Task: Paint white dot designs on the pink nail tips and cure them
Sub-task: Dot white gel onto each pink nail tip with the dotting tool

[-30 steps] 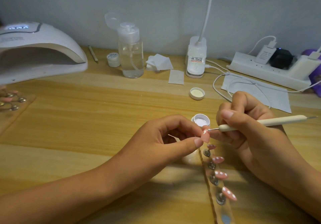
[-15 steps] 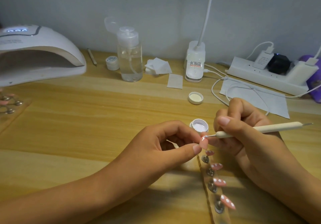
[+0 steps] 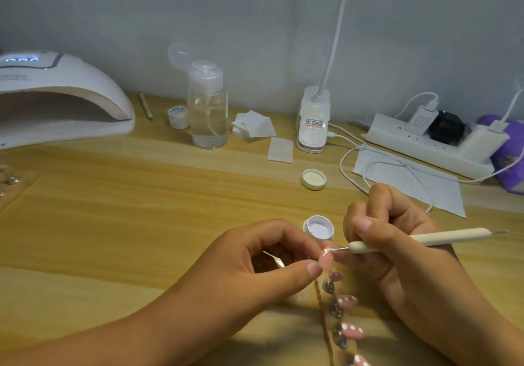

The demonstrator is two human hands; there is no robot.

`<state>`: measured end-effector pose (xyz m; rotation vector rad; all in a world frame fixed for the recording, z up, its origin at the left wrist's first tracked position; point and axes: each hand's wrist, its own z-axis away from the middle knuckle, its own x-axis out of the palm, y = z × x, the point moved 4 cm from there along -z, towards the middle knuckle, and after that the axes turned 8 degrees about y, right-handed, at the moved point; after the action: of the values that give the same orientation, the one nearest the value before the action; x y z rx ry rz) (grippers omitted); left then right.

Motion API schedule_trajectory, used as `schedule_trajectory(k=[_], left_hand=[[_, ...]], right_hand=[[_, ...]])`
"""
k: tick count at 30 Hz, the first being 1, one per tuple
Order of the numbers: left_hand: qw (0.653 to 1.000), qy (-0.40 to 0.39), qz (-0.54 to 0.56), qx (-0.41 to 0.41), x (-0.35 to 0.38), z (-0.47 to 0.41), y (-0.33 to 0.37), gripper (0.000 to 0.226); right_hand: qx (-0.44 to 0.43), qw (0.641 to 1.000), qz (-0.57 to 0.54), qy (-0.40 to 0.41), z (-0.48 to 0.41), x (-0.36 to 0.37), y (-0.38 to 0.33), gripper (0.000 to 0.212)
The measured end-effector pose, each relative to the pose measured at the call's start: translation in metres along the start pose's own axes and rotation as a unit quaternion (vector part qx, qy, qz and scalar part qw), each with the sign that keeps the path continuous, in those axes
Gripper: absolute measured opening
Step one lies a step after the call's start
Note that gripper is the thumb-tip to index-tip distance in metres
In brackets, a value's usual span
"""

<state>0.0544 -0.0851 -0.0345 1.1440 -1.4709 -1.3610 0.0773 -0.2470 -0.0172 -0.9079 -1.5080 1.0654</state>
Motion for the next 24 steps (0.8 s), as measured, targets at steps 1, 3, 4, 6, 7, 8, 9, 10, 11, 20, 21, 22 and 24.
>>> schedule_trajectory(k=[1,3,4,6,7,8,9,10,11,20,21,22,24], left_hand=[[1.000,0.000,0.002,-0.003,0.0000,0.0002,-0.0001,0.012],[1.000,-0.002,0.009,-0.005,-0.0005,-0.0011,0.0000,0.014],[1.000,-0.003,0.011,-0.007,-0.0001,-0.0009,-0.0001,0.014],[1.000,-0.002,0.012,-0.009,-0.0003,-0.0002,-0.0002,0.014],[1.000,-0.002,0.012,-0.010,-0.0006,0.0002,-0.0004,0.014],[1.000,-0.003,0.011,-0.010,-0.0006,0.0002,-0.0006,0.015],[1.000,-0.003,0.009,-0.011,-0.0006,-0.0001,-0.0003,0.016],[1.000,-0.003,0.010,-0.011,-0.0005,-0.0003,0.0001,0.016],[1.000,-0.004,0.014,-0.011,-0.0004,-0.0004,0.0007,0.017],[1.000,0.001,0.018,-0.013,-0.0014,-0.0002,-0.0002,0.015],[1.000,0.003,0.011,-0.012,-0.0015,-0.0001,-0.0002,0.013],[1.000,0.004,0.005,-0.009,-0.0016,-0.0001,0.0000,0.011],[1.000,0.001,0.000,-0.002,-0.0013,-0.0002,0.0012,0.006]], right_hand=[[0.002,1.000,0.000,-0.001,0.0000,-0.0001,0.0007,0.023],[0.007,1.000,-0.004,-0.006,-0.0021,-0.0011,0.0014,0.026],[0.012,1.000,-0.008,-0.009,-0.0016,-0.0004,0.0011,0.030],[0.018,1.000,-0.012,-0.015,-0.0004,0.0006,0.0011,0.037],[0.019,1.000,-0.015,-0.014,-0.0001,0.0005,0.0012,0.036],[0.020,1.000,-0.018,-0.011,-0.0002,0.0004,0.0013,0.035],[0.021,1.000,-0.022,-0.009,-0.0006,0.0004,0.0011,0.034],[0.022,0.999,-0.023,-0.006,-0.0008,0.0007,0.0009,0.032],[0.023,1.000,-0.021,-0.004,-0.0007,0.0002,0.0009,0.029],[0.028,0.999,-0.043,-0.001,-0.0011,0.0019,-0.0018,0.038],[0.026,0.999,-0.044,0.001,-0.0007,0.0021,-0.0021,0.035],[0.025,0.999,-0.046,0.004,-0.0003,0.0024,-0.0026,0.030],[0.026,0.999,-0.047,0.005,0.0001,0.0033,-0.0031,0.023]])
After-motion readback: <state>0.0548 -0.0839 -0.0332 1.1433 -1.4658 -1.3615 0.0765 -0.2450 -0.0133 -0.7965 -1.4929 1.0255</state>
